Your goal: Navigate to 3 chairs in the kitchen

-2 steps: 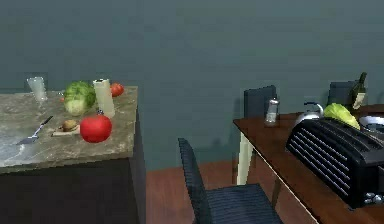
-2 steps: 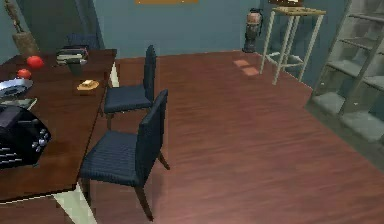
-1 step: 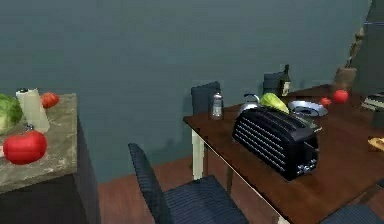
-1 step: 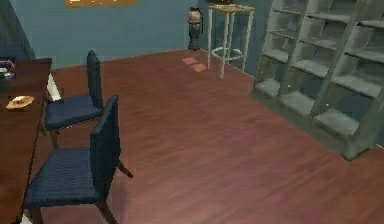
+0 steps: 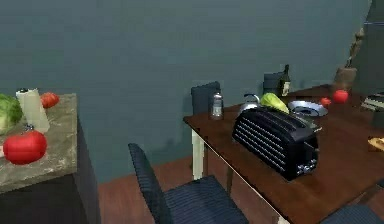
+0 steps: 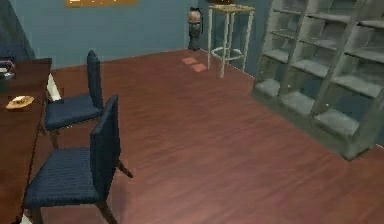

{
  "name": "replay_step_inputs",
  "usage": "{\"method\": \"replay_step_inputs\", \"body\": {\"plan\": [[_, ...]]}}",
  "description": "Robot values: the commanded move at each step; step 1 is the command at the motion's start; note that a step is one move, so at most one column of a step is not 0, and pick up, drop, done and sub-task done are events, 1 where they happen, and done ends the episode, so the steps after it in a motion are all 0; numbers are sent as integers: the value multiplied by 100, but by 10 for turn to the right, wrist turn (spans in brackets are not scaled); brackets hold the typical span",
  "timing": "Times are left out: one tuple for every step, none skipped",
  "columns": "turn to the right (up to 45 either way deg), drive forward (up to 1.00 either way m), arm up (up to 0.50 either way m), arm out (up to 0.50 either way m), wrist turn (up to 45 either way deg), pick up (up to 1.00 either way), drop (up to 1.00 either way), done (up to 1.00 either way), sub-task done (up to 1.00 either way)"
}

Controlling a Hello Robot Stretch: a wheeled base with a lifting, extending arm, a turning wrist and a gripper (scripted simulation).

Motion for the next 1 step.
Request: {"method": "replay_step_inputs", "body": {"plan": [[450,0,0,0,0,0,0,0,0]]}}
